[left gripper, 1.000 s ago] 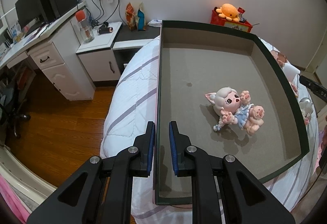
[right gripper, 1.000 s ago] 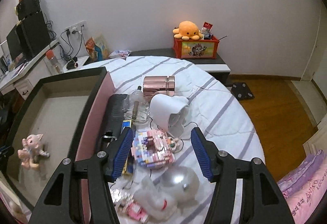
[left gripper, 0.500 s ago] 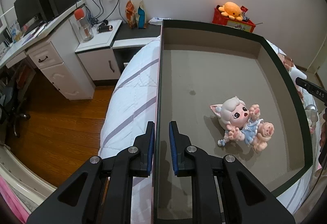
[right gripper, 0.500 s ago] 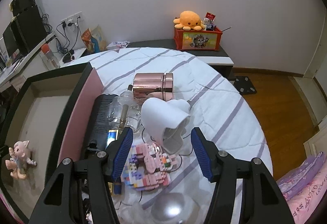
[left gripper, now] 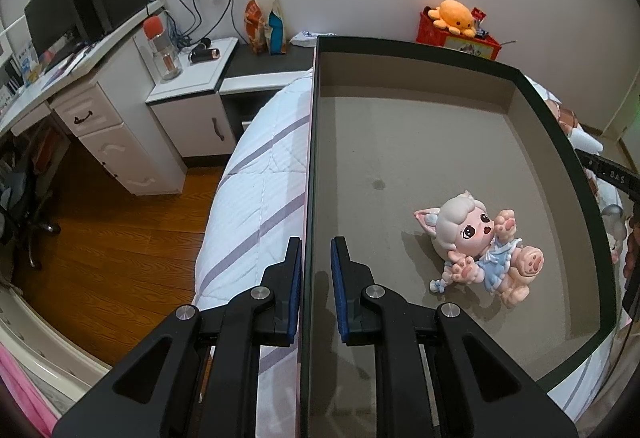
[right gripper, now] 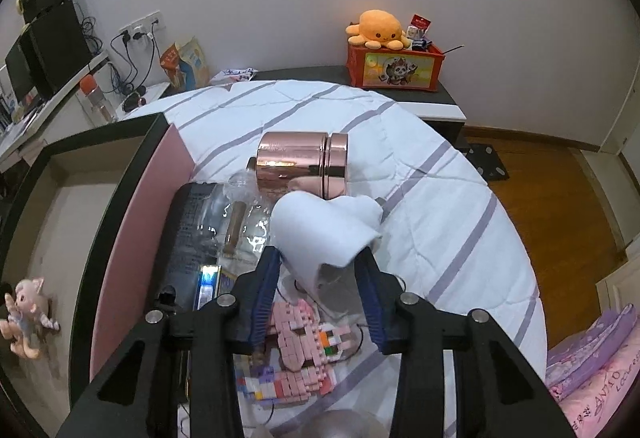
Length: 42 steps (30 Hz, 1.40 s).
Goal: Organize rigid objects
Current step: 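Grasp the white hair dryer with the right tool, then carry the hair dryer into the tray box beside the doll and release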
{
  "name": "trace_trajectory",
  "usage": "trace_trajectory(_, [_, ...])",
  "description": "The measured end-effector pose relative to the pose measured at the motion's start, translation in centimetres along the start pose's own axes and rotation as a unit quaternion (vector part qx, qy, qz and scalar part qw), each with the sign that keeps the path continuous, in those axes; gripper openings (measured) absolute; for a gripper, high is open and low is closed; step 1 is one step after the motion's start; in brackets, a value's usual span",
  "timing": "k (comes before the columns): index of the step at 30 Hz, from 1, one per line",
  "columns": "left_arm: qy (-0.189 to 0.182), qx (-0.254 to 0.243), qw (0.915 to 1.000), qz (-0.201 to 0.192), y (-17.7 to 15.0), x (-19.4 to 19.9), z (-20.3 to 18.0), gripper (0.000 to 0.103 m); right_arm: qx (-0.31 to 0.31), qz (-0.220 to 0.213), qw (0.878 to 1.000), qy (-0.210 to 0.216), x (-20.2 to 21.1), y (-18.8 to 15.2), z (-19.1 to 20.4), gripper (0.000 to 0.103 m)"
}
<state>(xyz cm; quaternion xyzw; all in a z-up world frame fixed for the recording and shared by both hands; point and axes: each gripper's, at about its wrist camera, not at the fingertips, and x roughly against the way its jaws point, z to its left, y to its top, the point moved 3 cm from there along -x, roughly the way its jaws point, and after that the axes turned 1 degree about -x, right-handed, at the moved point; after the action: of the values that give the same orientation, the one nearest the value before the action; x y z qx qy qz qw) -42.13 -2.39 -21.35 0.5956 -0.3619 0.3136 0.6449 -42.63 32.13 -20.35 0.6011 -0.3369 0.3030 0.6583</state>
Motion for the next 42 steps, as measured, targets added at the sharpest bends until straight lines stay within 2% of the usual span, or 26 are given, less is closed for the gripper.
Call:
trace_trajectory(6, [-0.001,0.001,1.0,0.001,-0.1,0.0,-0.2,0.014,0.002,-0.007,1.0,-0.002,1.5,-0.8,-0.1,0.035])
trace_trajectory(7, [0.0,0.001,1.0,0.001,-0.1,0.0,-0.2,0.014,0.004,-0.008,1.0,-0.001,1.8,-1.1,-0.1,0.029])
trace_trajectory(8, [0.0,0.0,1.0,0.001,-0.1,0.0,-0.2,0.014,0.004,-0.007,1.0,0.004,2.1,-1.2,0.0,0.01])
trace_trajectory(16, [-0.002,-0.001,1.0,0.002,-0.4,0.1,-0.1,0.014,0.006,-0.011,1.0,0.013,3.7,-2.4,0.0,0.01])
trace_trajectory(18, [-0.003,-0.001,1.0,0.002,-0.4,0.1,0.0,0.014,-0.004,-0.016,1.0,0.006,3.6,-2.3,-0.5,0.013])
trace_trajectory(19, [-0.003,-0.001,1.0,0.002,-0.4,0.1,0.0,0.014,-0.01,-0.011,1.0,0.001,3.4,-2.2,-0.7,0.025])
trace_trajectory(20, [-0.003,-0.001,1.0,0.002,-0.4,0.1,0.0,0.014,-0.016,-0.01,1.0,-0.005,3.3,-2.2,-0.9,0.042])
trace_trajectory(22, [-0.003,-0.001,1.0,0.002,-0.3,0.1,-0.1,0.014,-0.015,-0.016,1.0,-0.009,3.0,-1.8,-1.1,0.062])
trace_trajectory(27, [-0.001,-0.003,1.0,0.002,-0.3,0.0,-0.1,0.014,-0.011,-0.019,1.0,-0.003,1.9,-0.1,-1.0,0.062])
trace_trajectory(33, [-0.001,-0.003,1.0,0.003,-0.3,-0.2,-0.2,0.014,-0.009,0.001,1.0,-0.002,-0.7,0.9,-0.8,0.061])
trace_trajectory(38, [0.001,-0.004,1.0,0.003,-0.3,-0.2,-0.4,0.014,-0.004,-0.026,1.0,0.003,0.3,0.1,-0.8,0.06])
trace_trajectory(42, [0.001,-0.004,1.0,0.002,-0.3,-0.3,-0.5,0.014,-0.008,-0.058,0.998,0.004,3.3,-0.3,-0.6,0.06])
